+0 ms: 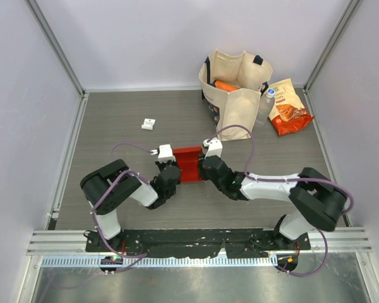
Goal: Fold the paper box
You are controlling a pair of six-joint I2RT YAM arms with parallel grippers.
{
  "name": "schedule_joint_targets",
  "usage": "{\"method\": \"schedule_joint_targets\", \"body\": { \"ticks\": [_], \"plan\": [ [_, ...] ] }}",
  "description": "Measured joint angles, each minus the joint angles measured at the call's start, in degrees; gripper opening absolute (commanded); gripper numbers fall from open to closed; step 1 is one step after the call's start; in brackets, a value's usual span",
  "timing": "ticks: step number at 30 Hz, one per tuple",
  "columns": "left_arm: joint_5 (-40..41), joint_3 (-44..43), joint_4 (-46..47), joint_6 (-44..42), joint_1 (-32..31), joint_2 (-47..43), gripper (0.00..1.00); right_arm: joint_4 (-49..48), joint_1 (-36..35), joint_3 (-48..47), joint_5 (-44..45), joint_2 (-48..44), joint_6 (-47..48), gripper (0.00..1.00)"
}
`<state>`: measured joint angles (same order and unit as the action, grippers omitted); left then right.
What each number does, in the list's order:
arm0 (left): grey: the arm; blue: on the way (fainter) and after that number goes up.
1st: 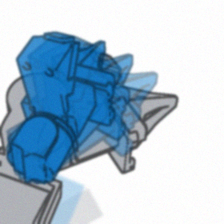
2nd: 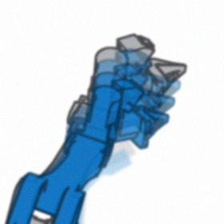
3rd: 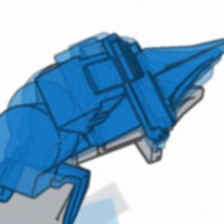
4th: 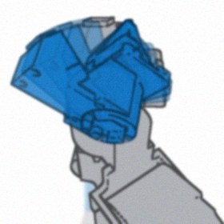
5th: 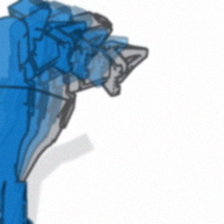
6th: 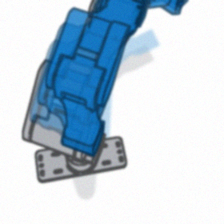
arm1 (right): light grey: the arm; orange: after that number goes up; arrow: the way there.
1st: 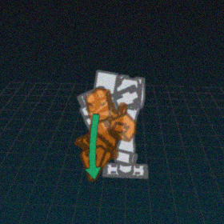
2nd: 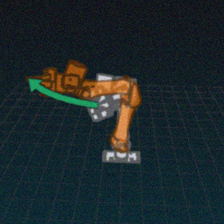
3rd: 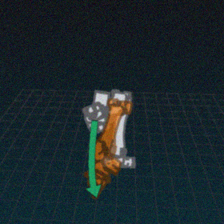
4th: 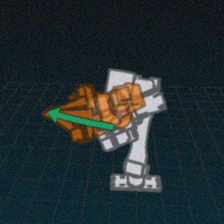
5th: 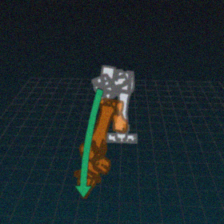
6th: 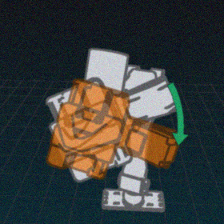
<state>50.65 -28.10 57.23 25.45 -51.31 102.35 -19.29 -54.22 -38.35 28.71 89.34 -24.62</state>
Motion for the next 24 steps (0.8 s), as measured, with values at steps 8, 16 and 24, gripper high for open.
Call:
{"method": "schedule_joint_targets", "body": {
  "ticks": [8,16,24],
  "plan": [
    [-6.25,4.74,11.87,-1.60,0.44,1.53,0.00,8.74,4.15,1.86,-10.01,-18.47,0.04,0.59],
    [-11.06,5.97,15.76,-6.08,0.42,2.29,0.00,13.73,19.02,-11.54,-28.26,-10.99,-9.29,0.24],
    [-13.57,6.62,19.17,-9.46,0.42,3.48,0.00,4.28,18.49,-19.87,-45.40,10.78,-22.05,0.00]
  ]
}}
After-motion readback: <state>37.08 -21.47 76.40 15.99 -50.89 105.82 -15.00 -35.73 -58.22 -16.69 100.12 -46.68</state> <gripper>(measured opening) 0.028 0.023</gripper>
